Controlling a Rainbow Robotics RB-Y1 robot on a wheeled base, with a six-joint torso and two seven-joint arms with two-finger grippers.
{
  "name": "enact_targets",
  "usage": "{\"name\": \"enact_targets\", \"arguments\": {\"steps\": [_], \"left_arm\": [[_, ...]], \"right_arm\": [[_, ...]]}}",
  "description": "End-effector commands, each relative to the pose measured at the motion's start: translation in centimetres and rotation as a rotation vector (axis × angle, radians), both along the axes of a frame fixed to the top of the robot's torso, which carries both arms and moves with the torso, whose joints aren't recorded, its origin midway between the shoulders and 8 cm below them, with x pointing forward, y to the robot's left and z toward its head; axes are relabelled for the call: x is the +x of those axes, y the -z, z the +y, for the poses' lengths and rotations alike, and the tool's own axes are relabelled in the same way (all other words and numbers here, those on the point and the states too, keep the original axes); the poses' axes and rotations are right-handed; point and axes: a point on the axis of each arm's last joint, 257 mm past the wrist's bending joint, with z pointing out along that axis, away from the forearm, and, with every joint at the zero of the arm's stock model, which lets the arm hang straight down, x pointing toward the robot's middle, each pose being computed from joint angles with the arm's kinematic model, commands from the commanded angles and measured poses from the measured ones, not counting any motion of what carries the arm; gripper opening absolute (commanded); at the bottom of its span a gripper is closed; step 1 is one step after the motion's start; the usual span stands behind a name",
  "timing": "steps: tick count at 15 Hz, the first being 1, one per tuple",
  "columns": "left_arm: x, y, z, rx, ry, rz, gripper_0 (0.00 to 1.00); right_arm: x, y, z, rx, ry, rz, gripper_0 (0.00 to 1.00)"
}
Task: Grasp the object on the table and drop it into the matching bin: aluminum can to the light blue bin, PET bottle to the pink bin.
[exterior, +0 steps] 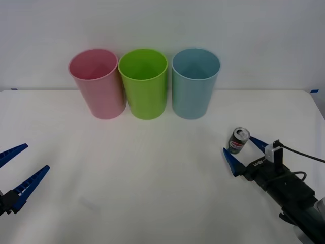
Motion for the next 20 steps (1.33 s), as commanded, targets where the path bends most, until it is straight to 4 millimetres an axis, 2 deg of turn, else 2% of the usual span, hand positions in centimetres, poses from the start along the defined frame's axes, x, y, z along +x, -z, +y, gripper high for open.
{"name": "enact_targets", "arguments": {"steps": [1, 9, 17, 18, 19, 20], "left_arm": [[0.0, 0.0, 0.0, 0.0, 0.0, 0.0, 1.0], [0.0, 0.0, 0.0, 0.0, 0.0, 0.0, 1.0], [0.0, 0.0, 0.0, 0.0, 0.0, 0.0, 1.0], [0.0, 0.0, 0.0, 0.0, 0.0, 0.0, 1.0], [0.0, 0.0, 0.0, 0.0, 0.0, 0.0, 1.0], [0.0, 0.0, 0.0, 0.0, 0.0, 0.0, 1.0]], "right_arm": [[1.4, 0.3, 0.2, -0.008, 0.019, 0.004, 1.0], [4.1, 0.3, 0.8, -0.024, 0.063, 0.003, 1.0], [4.3, 0.4, 1.2, -0.027, 0.062, 0.001, 1.0], [4.3, 0.3, 1.1, -0.03, 0.062, -0.001, 0.42], [4.3, 0.3, 1.1, -0.031, 0.062, -0.002, 0.0], [4.2, 0.3, 1.2, -0.028, 0.058, -0.003, 0.0]]}}
